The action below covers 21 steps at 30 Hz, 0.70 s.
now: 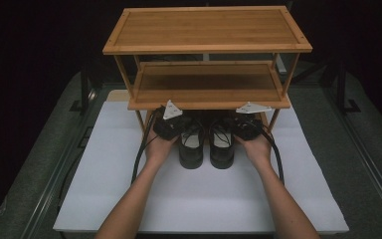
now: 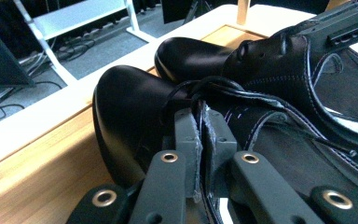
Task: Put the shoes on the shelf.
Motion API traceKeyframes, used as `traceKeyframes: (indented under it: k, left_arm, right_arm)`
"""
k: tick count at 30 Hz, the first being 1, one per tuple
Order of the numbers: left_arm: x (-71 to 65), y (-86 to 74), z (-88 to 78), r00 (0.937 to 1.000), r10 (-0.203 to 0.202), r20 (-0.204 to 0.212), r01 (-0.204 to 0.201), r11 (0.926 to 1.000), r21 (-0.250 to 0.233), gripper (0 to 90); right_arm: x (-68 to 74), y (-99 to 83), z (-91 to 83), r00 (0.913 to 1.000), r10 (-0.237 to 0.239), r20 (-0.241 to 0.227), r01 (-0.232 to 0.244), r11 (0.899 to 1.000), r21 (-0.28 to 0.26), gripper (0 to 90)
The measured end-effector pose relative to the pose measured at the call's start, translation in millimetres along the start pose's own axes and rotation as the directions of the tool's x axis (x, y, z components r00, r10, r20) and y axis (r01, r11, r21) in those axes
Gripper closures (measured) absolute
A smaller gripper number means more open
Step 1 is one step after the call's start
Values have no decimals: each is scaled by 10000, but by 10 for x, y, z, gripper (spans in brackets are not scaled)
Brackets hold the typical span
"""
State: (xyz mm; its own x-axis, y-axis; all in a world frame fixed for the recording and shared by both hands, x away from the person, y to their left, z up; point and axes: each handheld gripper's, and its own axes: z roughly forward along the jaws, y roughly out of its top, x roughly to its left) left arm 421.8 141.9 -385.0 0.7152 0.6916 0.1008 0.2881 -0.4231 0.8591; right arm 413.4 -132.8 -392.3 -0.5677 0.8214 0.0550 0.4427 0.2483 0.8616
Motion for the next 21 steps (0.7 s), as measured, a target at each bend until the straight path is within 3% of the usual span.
traceKeyframes:
  k: [4, 7, 9, 11, 14, 19, 20, 21]
  left_arm:
    - [5, 2, 8, 10000, -52, 83, 53, 10000, -29, 834]
    - [14, 12, -24, 9996, -200, 185, 200, 9998, 10, 753]
    - [37, 19, -92, 9989, -338, 330, 339, 9994, -41, 640]
    - [46, 25, -189, 9964, -539, 650, 548, 9984, -127, 563]
    - [13, 2, -346, 9950, -361, 926, 364, 9993, -16, 477]
    - [-47, -115, -567, 9907, -389, 1304, 376, 9992, 124, 386]
    - [-81, -195, -670, 9887, -440, 1430, 434, 9990, 76, 379]
    - [-91, -225, -708, 9880, -445, 1477, 436, 9990, 95, 376]
  right_arm:
    - [-23, -7, -3, 9997, 170, -173, -170, 9998, -33, 836]
    - [-17, 17, -23, 9998, 122, -162, -123, 9999, -49, 746]
    - [-20, 36, -83, 9999, 82, -118, -83, 9999, -146, 657]
    - [-23, 54, -186, 10000, 69, -47, -69, 9998, -191, 592]
    - [-8, 40, -367, 9997, 77, -223, -84, 9995, -298, 498]
    - [28, -59, -613, 9988, 75, -489, -92, 9993, -354, 442]
    - [60, -170, -750, 9974, 110, -714, -135, 9993, -347, 438]
    - [73, -209, -781, 9970, 119, -769, -143, 9994, -306, 434]
